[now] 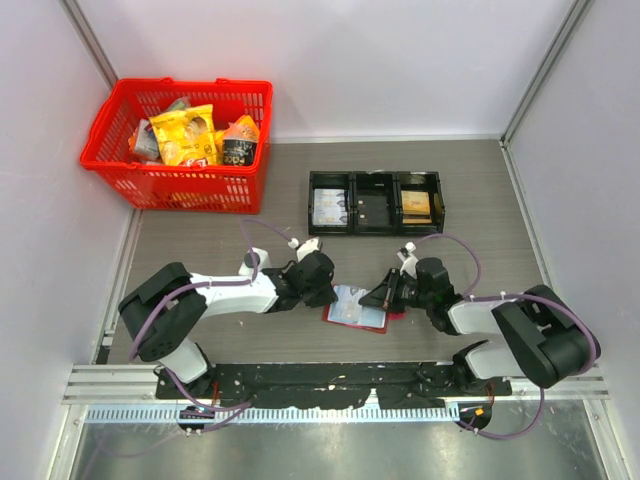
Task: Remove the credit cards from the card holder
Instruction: Remove the credit card from the card holder.
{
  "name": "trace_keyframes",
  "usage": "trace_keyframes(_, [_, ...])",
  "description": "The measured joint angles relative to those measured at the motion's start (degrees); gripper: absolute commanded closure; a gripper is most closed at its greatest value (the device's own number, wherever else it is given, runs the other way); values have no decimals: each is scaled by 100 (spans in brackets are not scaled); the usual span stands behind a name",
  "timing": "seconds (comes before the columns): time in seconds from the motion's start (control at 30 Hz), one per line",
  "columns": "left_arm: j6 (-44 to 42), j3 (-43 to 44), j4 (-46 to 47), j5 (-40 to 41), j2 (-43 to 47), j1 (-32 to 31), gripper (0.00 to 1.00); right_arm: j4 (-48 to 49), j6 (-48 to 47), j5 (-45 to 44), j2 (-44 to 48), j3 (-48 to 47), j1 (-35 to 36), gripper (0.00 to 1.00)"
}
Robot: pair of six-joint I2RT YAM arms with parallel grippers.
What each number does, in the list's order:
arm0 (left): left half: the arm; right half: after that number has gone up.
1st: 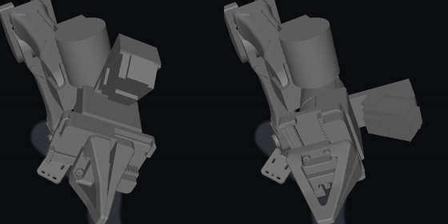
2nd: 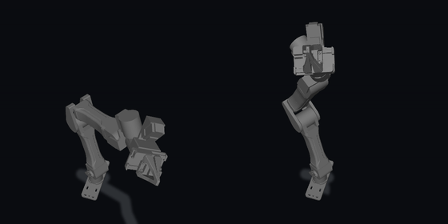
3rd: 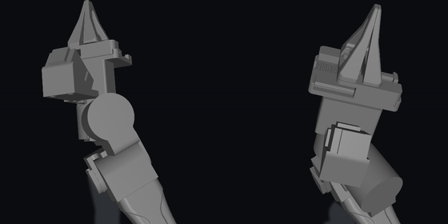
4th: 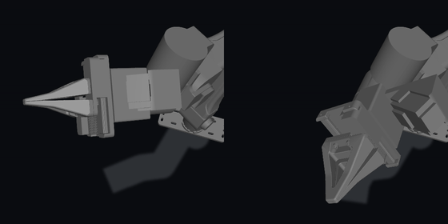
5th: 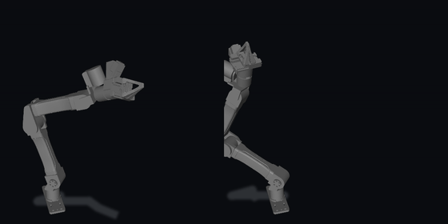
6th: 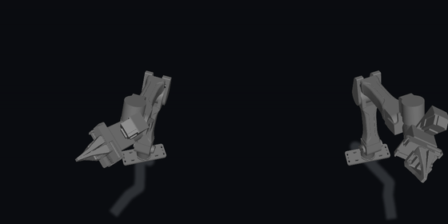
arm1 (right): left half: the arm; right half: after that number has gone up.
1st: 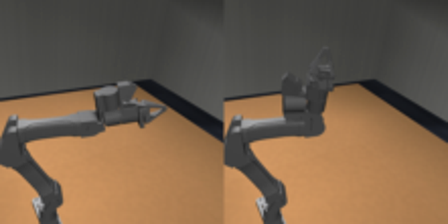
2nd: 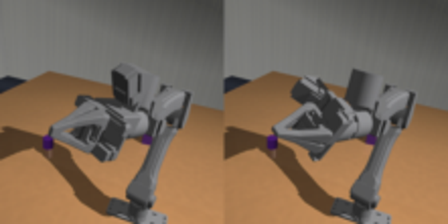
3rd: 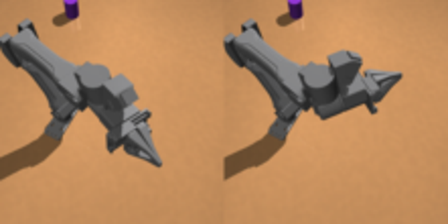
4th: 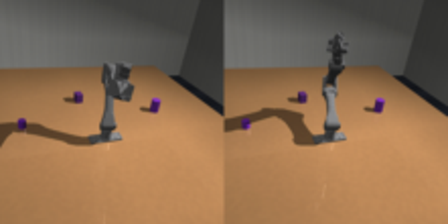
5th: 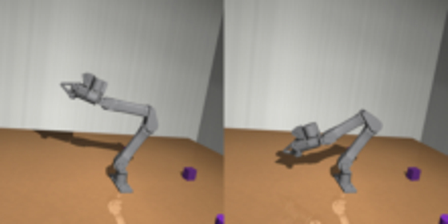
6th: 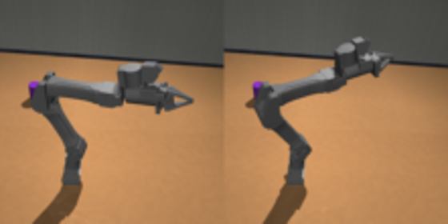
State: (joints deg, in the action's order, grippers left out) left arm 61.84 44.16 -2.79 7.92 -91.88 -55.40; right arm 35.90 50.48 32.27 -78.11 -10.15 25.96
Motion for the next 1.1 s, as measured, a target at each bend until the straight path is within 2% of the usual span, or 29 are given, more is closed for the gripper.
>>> trace_keyframes(0.37, [107,-46,90,-22,-2,0,100,-994,-144,94,610,22,-260,99])
trace_keyframes(0.73, [98,-94,-76,15,129,33,100,-3069,-457,-330,2562,-90,-435,99])
trace_keyframes(0.8, [76,-94,-195,46,195,42,97,-3458,-466,-446,2883,-98,-446,99])
trace_keyframes(0.9, [52,-94,-295,87,348,68,82,-3939,-455,-619,3405,-101,-446,99])
trace_keyframes(0.97, [15,-92,-339,118,522,68,69,-4197,-433,-730,3742,-136,-446,99])
trace_keyframes(1.03, [-31,-92,-350,138,717,72,52,-4336,-376,-839,4070,-190,-446,99])
trace_keyframes(1.1, [-61,-90,-341,160,992,76,41,-4393,-313,-935,4404,-251,-446,99])
